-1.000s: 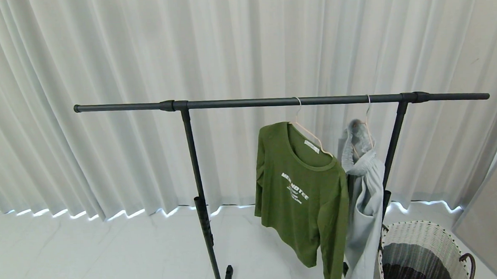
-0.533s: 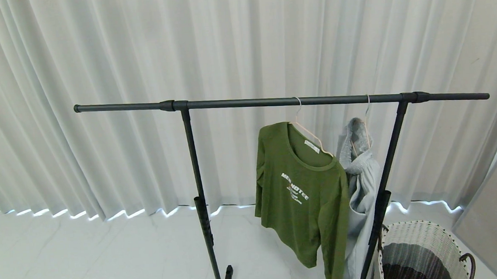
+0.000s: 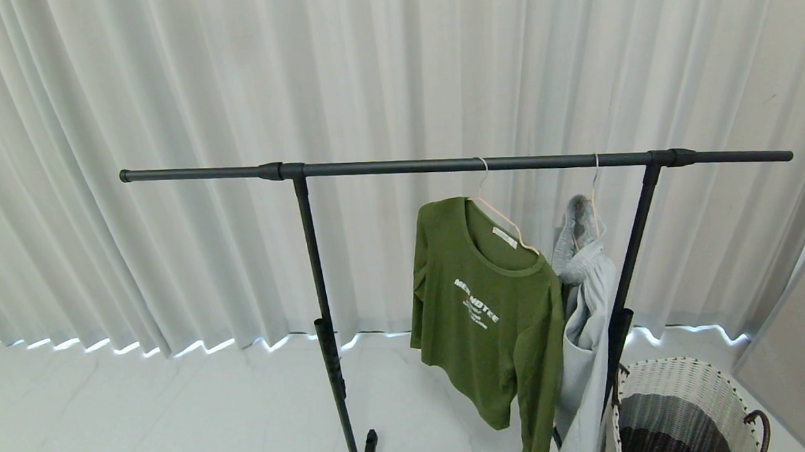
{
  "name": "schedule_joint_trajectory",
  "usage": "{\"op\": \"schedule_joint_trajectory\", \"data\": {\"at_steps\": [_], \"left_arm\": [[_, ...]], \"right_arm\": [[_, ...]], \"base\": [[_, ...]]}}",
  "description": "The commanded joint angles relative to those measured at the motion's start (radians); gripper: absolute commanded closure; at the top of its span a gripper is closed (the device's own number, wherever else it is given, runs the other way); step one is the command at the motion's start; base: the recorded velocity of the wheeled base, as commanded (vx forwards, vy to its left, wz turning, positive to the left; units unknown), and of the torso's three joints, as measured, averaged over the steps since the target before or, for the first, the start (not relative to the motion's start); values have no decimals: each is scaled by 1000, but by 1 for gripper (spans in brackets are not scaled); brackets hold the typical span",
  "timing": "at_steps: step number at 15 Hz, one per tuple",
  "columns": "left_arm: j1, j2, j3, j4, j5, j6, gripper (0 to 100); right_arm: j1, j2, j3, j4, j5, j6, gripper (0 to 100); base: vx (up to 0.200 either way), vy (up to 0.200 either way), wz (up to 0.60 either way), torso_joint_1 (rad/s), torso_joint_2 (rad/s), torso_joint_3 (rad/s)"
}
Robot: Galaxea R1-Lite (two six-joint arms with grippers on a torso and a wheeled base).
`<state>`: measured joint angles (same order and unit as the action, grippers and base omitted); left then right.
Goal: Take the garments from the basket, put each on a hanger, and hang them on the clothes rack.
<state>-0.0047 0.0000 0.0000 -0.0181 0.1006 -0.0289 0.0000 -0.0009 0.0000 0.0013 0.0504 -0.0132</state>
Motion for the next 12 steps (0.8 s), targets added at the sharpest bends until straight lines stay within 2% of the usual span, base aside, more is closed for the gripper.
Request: {"op": "schedule_joint_trajectory", "data": {"at_steps": [1, 12], "left_arm": [[0, 0, 0, 0, 1, 0, 0], [-1, 0, 0, 0, 1, -2, 0]], "right_arm": [[0, 1, 0, 0, 0, -1, 0], [0, 1, 0, 0, 0, -1, 0]], "base": [[0, 0, 0, 0, 0, 0], [0, 0, 0, 0, 0, 0]]}}
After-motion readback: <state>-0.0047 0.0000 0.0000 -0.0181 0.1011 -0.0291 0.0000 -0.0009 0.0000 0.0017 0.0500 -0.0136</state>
